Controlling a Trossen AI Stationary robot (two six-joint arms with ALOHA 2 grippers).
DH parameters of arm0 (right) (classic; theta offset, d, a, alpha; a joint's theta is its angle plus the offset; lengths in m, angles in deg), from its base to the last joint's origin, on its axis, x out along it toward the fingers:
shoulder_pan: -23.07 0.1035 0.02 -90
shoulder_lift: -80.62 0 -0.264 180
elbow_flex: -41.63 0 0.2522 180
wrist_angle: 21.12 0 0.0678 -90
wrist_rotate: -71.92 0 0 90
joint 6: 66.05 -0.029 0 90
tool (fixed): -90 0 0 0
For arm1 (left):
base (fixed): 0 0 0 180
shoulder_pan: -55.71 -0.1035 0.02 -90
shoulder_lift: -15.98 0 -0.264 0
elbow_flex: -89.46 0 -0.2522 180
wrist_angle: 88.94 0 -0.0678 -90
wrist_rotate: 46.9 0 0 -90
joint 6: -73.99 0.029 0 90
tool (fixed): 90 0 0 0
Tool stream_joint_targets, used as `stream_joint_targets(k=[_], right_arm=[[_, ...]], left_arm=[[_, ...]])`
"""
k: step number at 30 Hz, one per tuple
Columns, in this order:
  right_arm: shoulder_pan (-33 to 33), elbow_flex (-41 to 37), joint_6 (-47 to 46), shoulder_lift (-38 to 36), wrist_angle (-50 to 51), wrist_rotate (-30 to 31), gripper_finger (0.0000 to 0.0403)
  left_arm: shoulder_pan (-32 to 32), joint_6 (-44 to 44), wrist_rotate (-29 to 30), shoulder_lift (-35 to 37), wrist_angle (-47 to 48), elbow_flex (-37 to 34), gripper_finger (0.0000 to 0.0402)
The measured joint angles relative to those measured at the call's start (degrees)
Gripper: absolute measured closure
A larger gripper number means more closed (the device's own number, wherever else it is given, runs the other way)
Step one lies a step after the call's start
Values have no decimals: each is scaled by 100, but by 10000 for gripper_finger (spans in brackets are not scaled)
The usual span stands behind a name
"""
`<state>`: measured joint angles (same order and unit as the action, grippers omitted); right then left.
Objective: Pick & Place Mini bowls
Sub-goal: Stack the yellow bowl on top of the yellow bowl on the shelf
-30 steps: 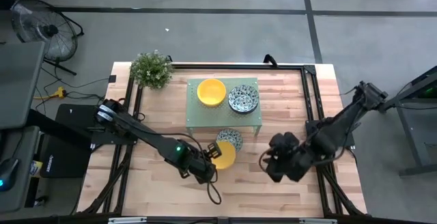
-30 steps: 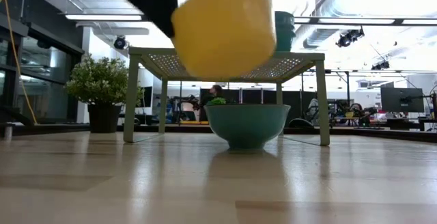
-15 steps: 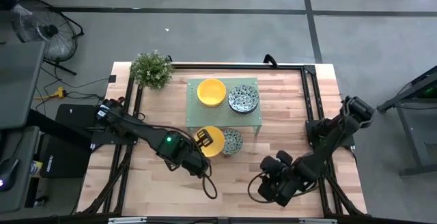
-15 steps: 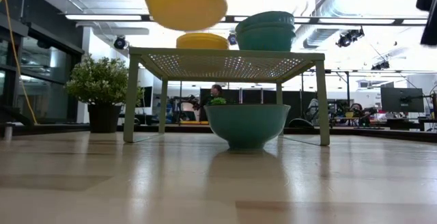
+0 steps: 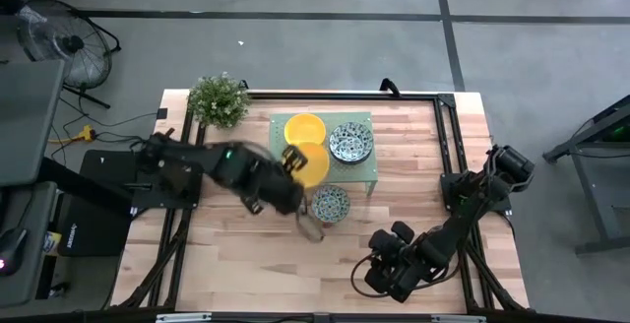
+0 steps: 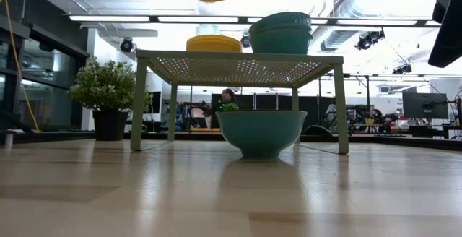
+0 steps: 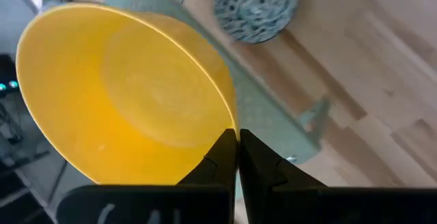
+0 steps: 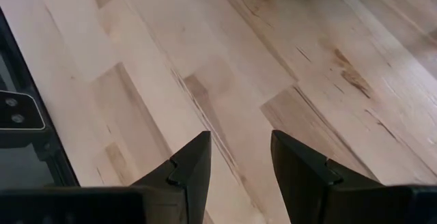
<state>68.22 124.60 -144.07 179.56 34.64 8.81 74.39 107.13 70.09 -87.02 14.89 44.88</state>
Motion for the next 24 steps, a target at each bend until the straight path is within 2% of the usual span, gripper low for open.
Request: stream_joint_targets(k=[8,13,18,24], right_arm=[[0,0,2,0,-9,3,261],[2,0,-4,2,-24,35,261],[2,0,-15,2,-100,125,261],[2,0,-17,2,-223,187,261]], left_arm=[[-1326,260,-552,-17,-1,123,401],[-1916,158,-736,-22,-2,123,401],[-2224,129,-930,-24,-3,123,401],[-2283,383,-1109,-24,-4,121,401]])
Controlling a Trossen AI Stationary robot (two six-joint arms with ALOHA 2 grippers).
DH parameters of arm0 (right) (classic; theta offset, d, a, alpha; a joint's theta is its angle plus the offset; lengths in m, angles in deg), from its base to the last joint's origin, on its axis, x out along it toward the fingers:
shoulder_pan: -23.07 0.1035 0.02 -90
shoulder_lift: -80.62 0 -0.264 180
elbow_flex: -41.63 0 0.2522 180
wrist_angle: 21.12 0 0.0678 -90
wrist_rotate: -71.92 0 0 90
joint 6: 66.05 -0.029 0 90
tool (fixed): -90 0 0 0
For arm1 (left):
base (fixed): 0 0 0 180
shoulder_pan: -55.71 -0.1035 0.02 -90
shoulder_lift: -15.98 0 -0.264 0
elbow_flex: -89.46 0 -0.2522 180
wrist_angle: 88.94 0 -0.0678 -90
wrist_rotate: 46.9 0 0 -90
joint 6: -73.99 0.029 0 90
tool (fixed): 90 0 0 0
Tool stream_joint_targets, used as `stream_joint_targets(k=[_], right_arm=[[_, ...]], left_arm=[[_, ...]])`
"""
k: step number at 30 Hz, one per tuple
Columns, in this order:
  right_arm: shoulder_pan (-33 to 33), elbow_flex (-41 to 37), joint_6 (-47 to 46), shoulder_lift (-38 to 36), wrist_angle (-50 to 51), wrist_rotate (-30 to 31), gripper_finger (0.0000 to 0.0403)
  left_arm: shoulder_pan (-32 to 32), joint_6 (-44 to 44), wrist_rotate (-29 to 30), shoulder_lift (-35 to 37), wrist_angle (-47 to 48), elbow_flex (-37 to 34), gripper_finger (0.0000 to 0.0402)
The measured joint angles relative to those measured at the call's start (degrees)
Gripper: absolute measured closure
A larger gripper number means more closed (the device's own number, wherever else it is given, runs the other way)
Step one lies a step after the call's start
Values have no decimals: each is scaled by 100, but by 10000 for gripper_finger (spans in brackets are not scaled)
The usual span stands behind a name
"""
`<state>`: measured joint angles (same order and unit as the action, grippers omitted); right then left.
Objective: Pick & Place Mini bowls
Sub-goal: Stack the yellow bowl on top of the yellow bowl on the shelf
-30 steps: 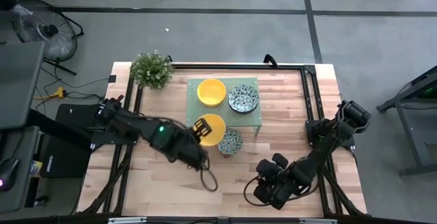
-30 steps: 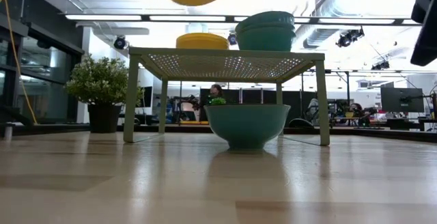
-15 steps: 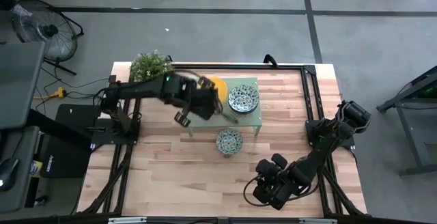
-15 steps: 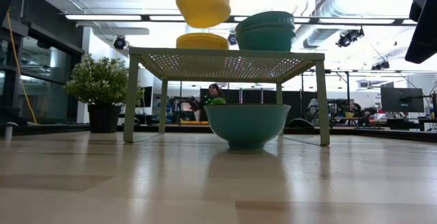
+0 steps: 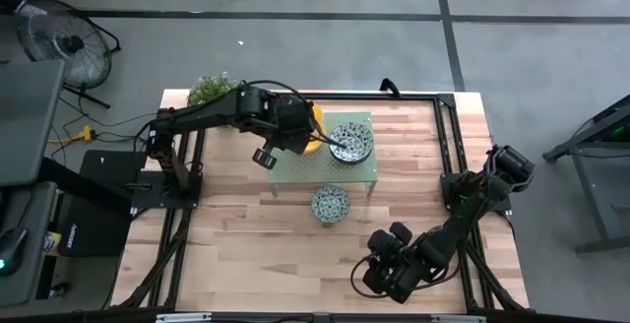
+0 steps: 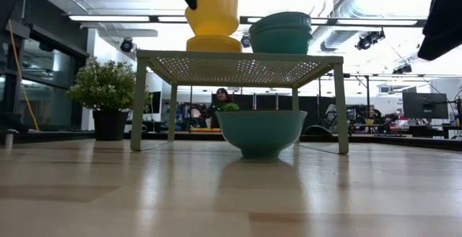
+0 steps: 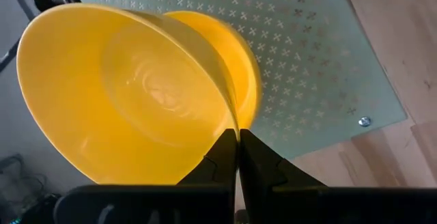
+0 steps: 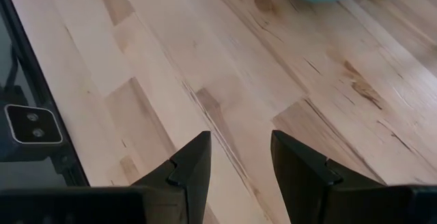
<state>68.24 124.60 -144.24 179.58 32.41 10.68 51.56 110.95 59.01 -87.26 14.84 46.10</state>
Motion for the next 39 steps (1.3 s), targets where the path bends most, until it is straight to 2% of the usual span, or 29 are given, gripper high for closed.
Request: stream_joint_targets(k=[13,27,39], right_arm=[[0,2,-2,2,-196,28,261],[0,2,0,2,-197,17,261],[0,2,7,2,-197,1,261]], left_arm=[[-2,457,122,-337,-1,-8,401],[-76,504,109,-530,0,-9,401],[-160,469,-13,-535,4,-416,401]])
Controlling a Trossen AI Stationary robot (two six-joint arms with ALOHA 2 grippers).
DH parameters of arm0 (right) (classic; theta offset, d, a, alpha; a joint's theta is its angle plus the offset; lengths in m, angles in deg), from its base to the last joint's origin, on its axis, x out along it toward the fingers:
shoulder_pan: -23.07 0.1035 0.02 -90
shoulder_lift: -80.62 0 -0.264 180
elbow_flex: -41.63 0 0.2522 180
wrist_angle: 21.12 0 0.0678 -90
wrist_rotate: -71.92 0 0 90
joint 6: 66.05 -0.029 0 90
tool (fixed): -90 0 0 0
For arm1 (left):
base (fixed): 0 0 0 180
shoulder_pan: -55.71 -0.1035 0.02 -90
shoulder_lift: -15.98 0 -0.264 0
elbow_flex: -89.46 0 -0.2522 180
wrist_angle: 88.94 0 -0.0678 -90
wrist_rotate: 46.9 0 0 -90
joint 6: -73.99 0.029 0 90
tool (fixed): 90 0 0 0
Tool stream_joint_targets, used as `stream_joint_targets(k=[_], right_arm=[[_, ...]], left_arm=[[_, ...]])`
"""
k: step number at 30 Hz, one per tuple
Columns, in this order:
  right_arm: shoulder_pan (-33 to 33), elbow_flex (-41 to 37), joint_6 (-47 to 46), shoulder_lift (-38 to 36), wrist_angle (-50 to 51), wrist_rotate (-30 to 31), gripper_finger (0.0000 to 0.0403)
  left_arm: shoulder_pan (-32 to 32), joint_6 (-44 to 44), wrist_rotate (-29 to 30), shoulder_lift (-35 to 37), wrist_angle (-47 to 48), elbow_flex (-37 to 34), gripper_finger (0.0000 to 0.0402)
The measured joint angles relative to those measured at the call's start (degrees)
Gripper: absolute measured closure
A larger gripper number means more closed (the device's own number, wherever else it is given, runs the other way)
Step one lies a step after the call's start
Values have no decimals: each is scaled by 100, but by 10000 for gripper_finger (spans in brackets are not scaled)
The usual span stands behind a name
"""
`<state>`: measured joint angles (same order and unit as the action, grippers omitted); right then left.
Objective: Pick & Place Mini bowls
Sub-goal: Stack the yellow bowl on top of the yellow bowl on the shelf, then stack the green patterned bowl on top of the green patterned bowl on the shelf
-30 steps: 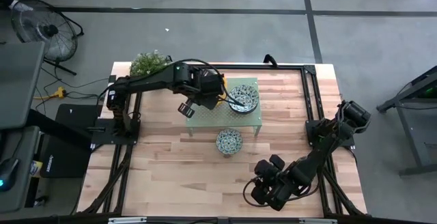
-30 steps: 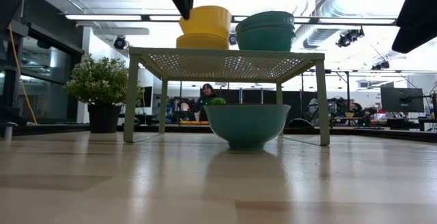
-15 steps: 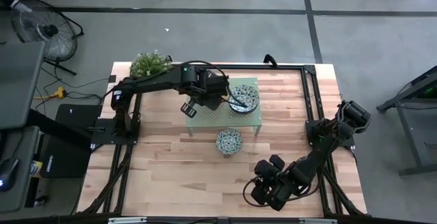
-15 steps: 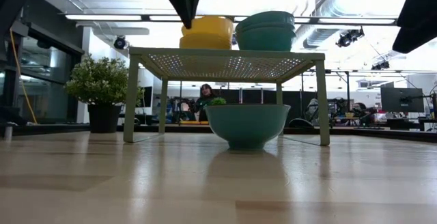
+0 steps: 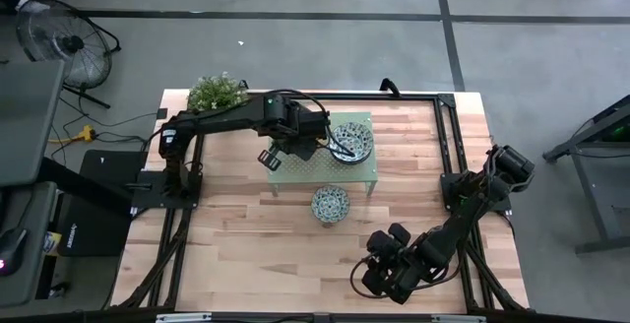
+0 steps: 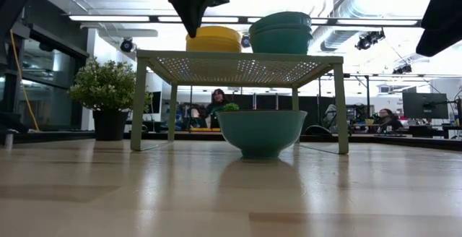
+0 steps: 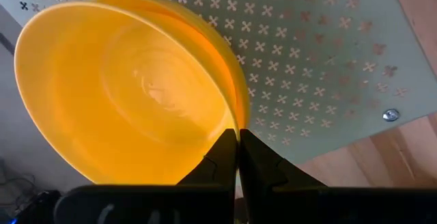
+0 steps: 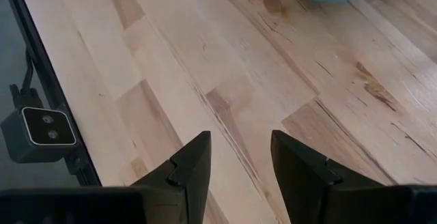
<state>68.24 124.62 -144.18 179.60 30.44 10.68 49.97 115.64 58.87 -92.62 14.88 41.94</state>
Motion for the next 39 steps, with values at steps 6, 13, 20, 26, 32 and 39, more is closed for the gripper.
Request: stream_joint_targets(k=[6,13,20,26,32,39], right_arm=[[0,0,7,0,2,-89,261],[0,0,-6,0,1,-153,261],[0,0,-9,0,-18,-228,261],[0,0,-10,0,-42,-247,261],[0,1,-42,0,-42,-257,261],[0,2,245,0,-39,-278,261]], left_arm=[[11,9,-51,0,-9,-4,385],[13,7,-153,41,-4,45,352],[13,5,-193,44,0,234,308],[13,-20,-301,44,-3,460,298],[15,-159,-521,44,-4,754,298],[15,-581,-665,247,-14,966,298]])
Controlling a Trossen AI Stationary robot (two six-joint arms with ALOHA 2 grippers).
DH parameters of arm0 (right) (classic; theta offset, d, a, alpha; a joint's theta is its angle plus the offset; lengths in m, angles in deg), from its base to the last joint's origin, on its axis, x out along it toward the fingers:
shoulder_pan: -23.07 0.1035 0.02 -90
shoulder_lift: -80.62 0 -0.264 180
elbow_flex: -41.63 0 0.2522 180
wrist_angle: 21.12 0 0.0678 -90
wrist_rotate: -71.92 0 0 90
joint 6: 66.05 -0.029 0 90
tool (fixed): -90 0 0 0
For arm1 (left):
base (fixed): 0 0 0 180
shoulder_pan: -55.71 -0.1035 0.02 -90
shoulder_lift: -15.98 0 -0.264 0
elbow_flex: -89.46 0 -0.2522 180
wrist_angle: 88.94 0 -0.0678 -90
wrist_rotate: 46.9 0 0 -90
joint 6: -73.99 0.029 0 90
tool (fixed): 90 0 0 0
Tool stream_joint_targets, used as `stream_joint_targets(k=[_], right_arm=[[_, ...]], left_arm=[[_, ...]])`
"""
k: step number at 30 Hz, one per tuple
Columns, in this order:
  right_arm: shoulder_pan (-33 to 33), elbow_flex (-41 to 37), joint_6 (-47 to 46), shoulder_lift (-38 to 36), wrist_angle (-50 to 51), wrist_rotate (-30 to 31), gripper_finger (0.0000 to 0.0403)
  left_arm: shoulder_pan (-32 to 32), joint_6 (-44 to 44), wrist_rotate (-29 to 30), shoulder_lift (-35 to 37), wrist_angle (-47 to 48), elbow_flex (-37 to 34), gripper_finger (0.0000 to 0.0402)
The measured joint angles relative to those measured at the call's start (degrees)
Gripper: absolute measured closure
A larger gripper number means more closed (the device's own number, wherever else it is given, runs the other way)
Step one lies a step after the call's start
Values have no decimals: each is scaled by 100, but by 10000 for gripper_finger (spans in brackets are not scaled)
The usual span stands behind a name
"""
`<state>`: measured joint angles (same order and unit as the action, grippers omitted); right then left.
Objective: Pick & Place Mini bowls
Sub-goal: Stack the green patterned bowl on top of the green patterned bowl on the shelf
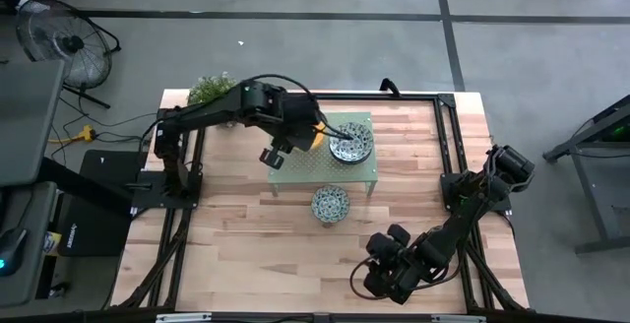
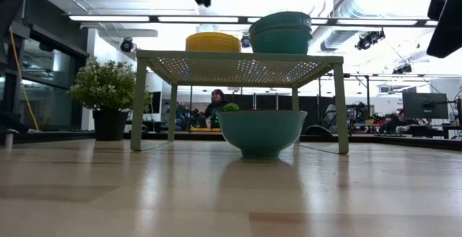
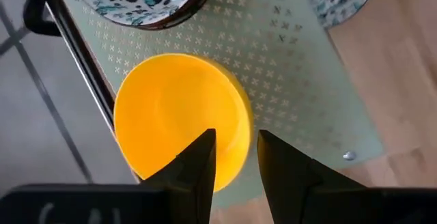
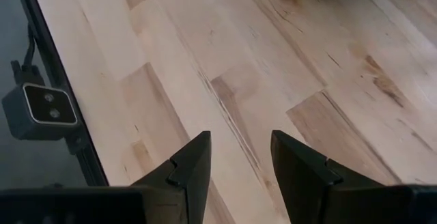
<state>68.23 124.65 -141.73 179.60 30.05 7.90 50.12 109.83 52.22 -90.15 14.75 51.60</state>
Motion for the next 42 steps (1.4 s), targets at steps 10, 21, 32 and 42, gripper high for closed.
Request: stream_joint_targets(k=[10,21,32,42], right_arm=[[-15,0,961,0,-44,2,261],[-17,0,1849,0,-397,46,261],[-82,0,5069,14,-1021,238,261],[-681,-579,5537,109,-1432,-436,261]], left_arm=[[39,-762,-123,489,7,35,298],[35,-1359,-67,819,11,50,298],[163,-1790,-151,990,-38,29,298],[1790,-2549,1346,1914,-602,-764,298]])
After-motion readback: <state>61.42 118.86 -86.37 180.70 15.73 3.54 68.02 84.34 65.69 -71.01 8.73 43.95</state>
